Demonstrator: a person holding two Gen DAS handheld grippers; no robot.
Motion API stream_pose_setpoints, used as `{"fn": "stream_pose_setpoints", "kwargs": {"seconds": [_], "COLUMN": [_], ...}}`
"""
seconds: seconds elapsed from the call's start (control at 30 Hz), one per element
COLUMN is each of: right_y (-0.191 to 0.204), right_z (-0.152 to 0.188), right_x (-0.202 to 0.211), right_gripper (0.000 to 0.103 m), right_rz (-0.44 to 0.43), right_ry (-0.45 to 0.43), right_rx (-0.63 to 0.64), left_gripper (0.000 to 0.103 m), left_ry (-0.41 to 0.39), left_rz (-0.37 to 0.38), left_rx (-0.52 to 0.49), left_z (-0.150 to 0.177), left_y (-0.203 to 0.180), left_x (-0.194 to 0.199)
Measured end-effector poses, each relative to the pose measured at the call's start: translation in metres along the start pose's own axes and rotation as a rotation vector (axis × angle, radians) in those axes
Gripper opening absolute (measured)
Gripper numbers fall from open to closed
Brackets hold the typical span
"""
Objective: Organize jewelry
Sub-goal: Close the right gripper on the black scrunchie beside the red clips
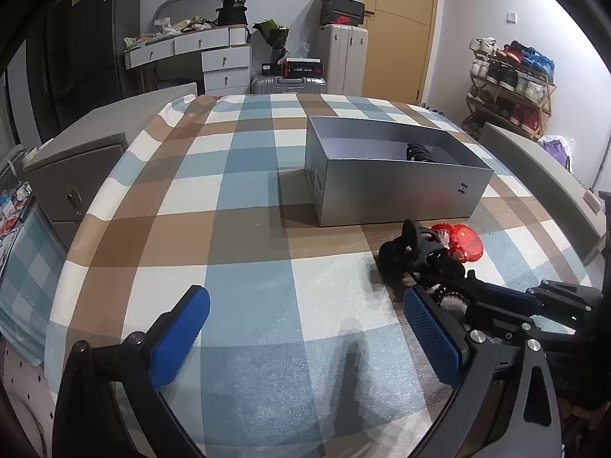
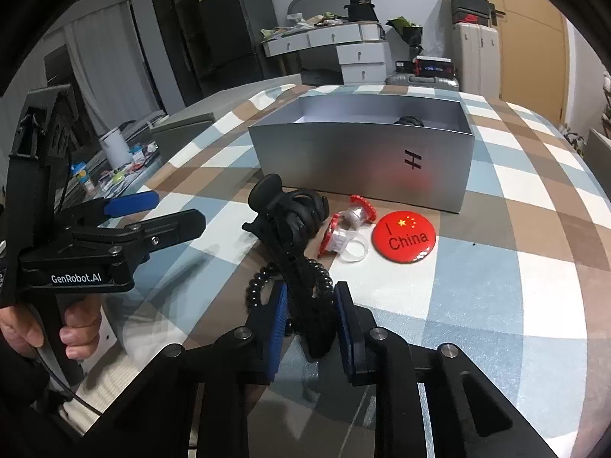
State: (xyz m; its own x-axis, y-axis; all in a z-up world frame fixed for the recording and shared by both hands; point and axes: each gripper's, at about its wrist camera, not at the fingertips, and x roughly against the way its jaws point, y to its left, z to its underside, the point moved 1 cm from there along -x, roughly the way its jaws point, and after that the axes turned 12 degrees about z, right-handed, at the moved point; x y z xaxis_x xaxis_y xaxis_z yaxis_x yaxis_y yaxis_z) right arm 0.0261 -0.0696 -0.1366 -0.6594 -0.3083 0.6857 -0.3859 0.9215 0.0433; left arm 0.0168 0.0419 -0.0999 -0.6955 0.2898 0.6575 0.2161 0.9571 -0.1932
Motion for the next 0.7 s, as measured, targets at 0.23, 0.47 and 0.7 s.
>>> {"fn": "stream_pose_setpoints", "kwargs": {"seconds": [0.23, 0.47, 0.7], "right_y": [-0.001, -0.008, -0.018], "right_z": [0.000, 0.001, 0.002], "right_x": [0.001, 0.007, 0.019], "right_gripper": [0.020, 0.019, 0.019], "right_rz": [-0.001, -0.064, -0.065], "right_ry": [-0.013, -0.026, -0.075], "right_rx": [-0.002, -0.055, -0.095], "left_gripper": [0.099, 0.099, 0.099], "left_ry": [0.002, 0.012, 0.030], "left_rz": [-0.001, 0.002, 0.062], "left_rx": [-0.012, -0.002, -0.008], "left_z": [-0.002, -0.001, 0.002], "left_y": [-0.003, -0.001, -0.010], "left_x": [-0.001, -0.001, 0.000]}}
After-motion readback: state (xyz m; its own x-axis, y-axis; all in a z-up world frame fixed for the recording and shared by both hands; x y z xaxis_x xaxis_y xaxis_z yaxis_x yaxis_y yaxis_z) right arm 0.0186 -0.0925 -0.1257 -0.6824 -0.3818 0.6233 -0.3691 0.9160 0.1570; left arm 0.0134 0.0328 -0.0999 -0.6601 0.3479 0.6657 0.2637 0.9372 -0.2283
